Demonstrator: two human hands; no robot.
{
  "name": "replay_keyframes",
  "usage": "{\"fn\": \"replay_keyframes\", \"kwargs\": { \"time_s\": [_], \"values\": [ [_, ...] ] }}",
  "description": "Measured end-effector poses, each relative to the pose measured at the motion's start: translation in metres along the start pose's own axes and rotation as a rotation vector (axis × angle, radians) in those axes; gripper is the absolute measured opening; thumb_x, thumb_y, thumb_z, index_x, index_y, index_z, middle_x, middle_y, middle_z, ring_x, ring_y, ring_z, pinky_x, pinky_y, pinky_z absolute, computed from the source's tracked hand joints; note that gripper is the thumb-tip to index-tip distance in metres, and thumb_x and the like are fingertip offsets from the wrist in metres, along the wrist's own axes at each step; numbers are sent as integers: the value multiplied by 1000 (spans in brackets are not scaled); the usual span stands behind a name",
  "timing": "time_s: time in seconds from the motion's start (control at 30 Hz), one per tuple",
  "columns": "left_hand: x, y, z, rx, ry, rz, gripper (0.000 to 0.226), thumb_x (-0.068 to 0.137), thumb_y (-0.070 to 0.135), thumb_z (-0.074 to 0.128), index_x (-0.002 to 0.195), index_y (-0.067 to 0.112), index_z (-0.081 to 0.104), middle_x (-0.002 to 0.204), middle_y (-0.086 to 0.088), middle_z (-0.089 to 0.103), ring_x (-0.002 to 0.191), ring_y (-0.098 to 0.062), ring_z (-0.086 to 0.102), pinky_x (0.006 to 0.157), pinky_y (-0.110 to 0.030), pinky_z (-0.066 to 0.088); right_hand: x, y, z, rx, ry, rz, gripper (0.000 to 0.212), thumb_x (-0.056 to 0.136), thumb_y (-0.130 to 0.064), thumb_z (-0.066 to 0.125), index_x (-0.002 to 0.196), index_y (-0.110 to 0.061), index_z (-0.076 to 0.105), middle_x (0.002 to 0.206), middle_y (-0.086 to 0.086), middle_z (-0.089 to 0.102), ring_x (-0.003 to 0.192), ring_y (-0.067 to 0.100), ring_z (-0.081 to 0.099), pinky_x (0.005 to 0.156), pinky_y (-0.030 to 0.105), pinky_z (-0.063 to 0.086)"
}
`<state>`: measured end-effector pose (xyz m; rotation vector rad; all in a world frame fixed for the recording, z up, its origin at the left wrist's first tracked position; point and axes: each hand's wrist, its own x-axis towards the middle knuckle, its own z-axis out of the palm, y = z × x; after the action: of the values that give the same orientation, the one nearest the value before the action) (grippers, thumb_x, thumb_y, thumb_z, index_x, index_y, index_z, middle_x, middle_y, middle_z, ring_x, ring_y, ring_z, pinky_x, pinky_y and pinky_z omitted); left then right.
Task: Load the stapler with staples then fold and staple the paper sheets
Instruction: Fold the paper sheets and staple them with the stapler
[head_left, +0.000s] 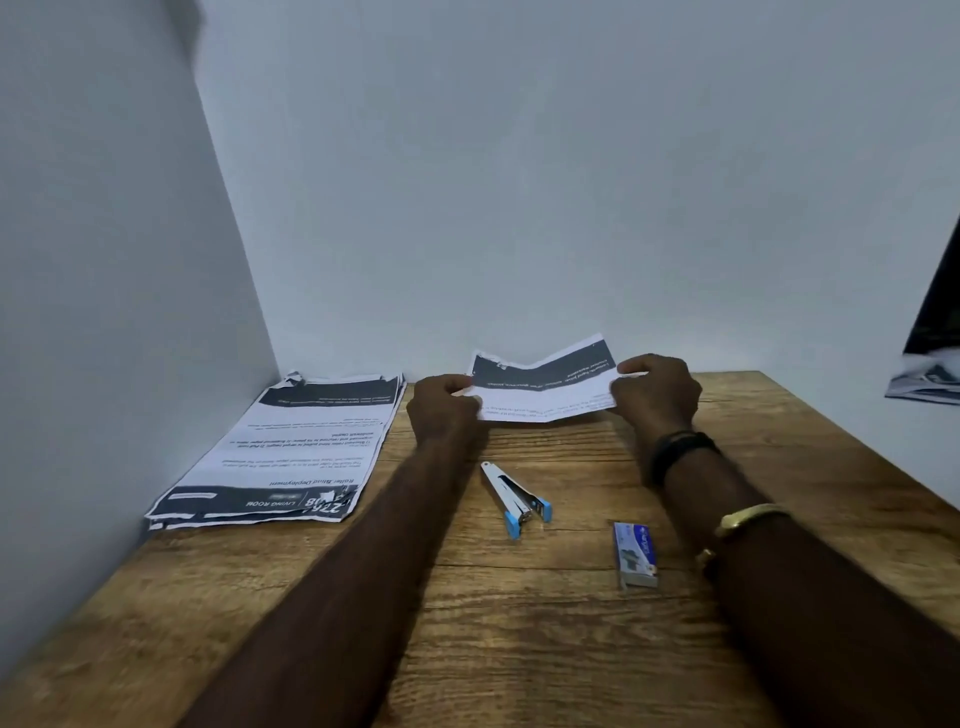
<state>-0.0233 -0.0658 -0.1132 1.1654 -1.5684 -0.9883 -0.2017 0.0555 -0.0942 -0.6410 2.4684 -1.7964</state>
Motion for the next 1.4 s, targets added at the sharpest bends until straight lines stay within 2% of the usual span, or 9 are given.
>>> {"fn": "replay_keyframes", "kwargs": {
  "time_s": [0.17, 0.33, 0.6, 0.77, 0.87, 0.97, 1.1, 1.27, 1.4],
  "values": [
    [9, -6, 5, 253, -48, 47, 35, 85, 7, 70, 120, 9, 72, 130, -10, 69, 127, -25, 59, 109, -30, 42, 8, 10, 7, -100, -33, 38, 15, 81, -9, 70, 86, -21, 79, 104, 8, 79, 103, 32, 71, 89, 32, 56],
    [14, -6, 10, 401, -95, 103, 30, 86, 9, 68, 116, 8, 73, 123, -11, 71, 121, -28, 62, 103, -34, 47, 19, 12, 12, -186, -56, 79, 17, 84, -19, 72, 98, -16, 80, 109, 12, 76, 103, 35, 71, 88, 35, 59],
    [14, -7, 18, 624, -183, 142, 30, 89, 11, 61, 118, 10, 70, 123, -8, 71, 118, -28, 63, 102, -38, 50, 24, 14, 20, -342, -87, 58, 20, 84, -16, 71, 102, -12, 77, 113, 17, 74, 104, 39, 70, 85, 37, 58],
    [13, -7, 15, 561, -168, 139, 31, 90, 12, 60, 119, 11, 70, 126, -8, 70, 121, -28, 61, 104, -35, 48, 18, 14, 18, -378, -93, 25, 16, 83, -17, 72, 97, -9, 75, 111, 17, 74, 101, 40, 70, 74, 33, 52],
    [7, -2, 10, 380, -113, 193, 30, 91, 18, 64, 119, 12, 73, 127, -7, 70, 122, -25, 61, 105, -31, 45, 8, 9, 16, -344, -87, -102, 11, 84, -19, 75, 94, -14, 77, 109, 12, 74, 99, 36, 70, 77, 34, 55],
    [-4, 9, 0, 177, -83, 271, 22, 90, 23, 69, 106, 12, 78, 111, -4, 77, 108, -20, 69, 100, -36, 52, -12, -13, 18, -210, -116, -217, 12, 85, -22, 74, 96, -21, 78, 106, 3, 76, 99, 28, 70, 79, 31, 55],
    [-15, 19, -27, 53, 11, 308, 14, 86, 26, 72, 88, 15, 81, 86, 3, 79, 85, -12, 73, 86, -37, 59, -53, -53, 35, -108, -237, -327, 13, 83, -20, 68, 79, -20, 81, 88, -4, 80, 90, 23, 72, 76, 31, 58],
    [-10, 11, -92, 67, 106, 259, 11, 78, 29, 77, 76, 18, 78, 74, 9, 76, 76, -8, 73, 79, -35, 60, -105, -88, 64, -71, -401, -414, 14, 84, -17, 70, 75, -19, 81, 86, -5, 79, 88, 21, 73, 77, 31, 59],
    [1, -11, -149, 223, 183, 142, 8, 79, 27, 76, 80, 19, 77, 81, 6, 77, 87, -17, 73, 86, -34, 55, -134, -99, 90, -128, -492, -428, 16, 86, -14, 67, 81, -15, 82, 90, 3, 80, 90, 27, 74, 82, 36, 61]
  ]
}}
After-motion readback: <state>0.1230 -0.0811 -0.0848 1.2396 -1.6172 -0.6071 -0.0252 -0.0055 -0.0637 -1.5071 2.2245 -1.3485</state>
